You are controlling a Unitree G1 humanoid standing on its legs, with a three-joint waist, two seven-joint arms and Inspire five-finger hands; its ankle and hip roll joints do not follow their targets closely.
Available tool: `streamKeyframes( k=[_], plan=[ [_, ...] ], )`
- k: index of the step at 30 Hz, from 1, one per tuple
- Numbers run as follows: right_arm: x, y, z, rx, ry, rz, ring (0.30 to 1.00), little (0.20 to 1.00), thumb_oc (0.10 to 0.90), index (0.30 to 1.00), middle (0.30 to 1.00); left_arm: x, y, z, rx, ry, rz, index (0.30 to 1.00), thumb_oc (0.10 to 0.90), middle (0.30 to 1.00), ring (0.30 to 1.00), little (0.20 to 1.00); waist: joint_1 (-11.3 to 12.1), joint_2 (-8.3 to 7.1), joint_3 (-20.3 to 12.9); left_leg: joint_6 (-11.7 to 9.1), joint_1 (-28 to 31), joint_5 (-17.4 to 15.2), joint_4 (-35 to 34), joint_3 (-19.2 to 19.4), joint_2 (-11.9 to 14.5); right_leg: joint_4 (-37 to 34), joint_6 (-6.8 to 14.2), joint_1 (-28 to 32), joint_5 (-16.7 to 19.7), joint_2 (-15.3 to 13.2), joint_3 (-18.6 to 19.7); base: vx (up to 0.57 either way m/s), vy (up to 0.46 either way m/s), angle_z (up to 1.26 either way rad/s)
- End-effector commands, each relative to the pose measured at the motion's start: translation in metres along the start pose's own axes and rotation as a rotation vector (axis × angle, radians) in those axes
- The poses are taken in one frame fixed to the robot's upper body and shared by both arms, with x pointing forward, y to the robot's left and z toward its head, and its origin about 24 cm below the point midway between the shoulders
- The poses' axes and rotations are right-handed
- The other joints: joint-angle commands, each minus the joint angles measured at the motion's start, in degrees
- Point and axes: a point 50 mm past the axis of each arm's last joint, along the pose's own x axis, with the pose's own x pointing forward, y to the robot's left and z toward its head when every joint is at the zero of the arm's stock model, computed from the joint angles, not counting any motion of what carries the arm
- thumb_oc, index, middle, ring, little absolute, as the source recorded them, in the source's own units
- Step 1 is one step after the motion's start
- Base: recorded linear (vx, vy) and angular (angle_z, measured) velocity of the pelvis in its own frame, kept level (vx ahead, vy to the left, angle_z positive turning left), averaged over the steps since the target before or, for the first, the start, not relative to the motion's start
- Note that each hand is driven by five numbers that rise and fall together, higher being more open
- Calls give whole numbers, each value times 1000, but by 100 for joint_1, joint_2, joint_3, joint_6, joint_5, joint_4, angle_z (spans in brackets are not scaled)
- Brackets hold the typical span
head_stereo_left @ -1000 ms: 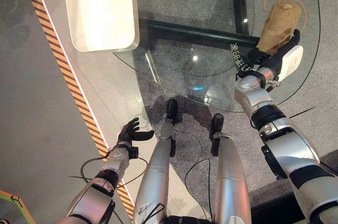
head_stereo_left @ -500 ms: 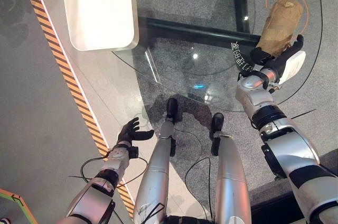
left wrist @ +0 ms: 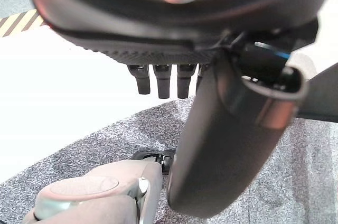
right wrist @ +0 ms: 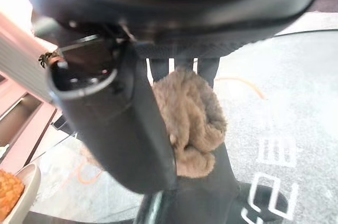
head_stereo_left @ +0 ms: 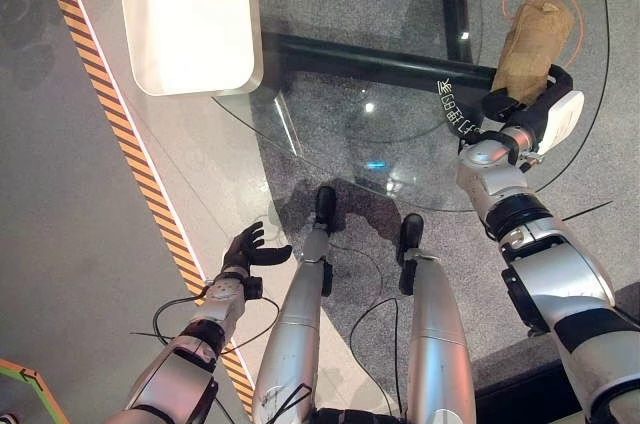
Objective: Wipe the table with a cloth and put it in the basket.
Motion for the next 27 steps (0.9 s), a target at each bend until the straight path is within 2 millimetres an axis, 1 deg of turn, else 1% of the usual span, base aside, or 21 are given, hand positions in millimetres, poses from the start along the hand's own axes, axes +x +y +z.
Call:
streamKeyframes(
  k=[1,14,18,21,23,27],
  plan=[
    [6,-1,21,-11,-74,24,300,200,100,300,300,0,3,-3,11,3,21,900,800,900,900,900,74,236,-117,203,-82,-1005,948,-75,-154,-1360,299,124,995,-307,-182,-2,1,3],
    [10,-4,28,-29,-115,19,300,200,100,300,300,1,5,1,11,-5,12,900,800,900,900,900,79,246,-117,213,-135,-1013,980,-65,-150,-1328,308,71,1001,-320,-204,0,0,0],
    [9,-3,36,-43,-174,29,300,200,100,300,300,0,6,0,11,-2,13,900,800,900,900,900,78,242,-117,212,-115,-1003,945,-61,-151,-1352,317,89,1015,-320,-217,0,0,0],
    [4,1,47,-60,-251,54,300,200,100,300,300,0,5,0,12,-3,14,900,800,900,900,900,86,236,-117,214,-134,-1000,956,-71,-160,-1337,324,71,1022,-323,-227,0,0,0],
    [-4,8,60,-86,-336,87,300,200,100,300,300,0,5,0,16,-6,12,900,800,900,900,900,98,228,-117,206,-131,-985,942,-82,-166,-1354,330,80,1037,-328,-237,0,0,0],
    [-20,21,80,-105,-451,168,300,200,100,300,300,1,5,4,21,-10,5,900,800,900,900,900,128,228,-117,192,-112,-954,902,-93,-181,-1384,330,106,1047,-349,-264,0,0,0]
  ],
)
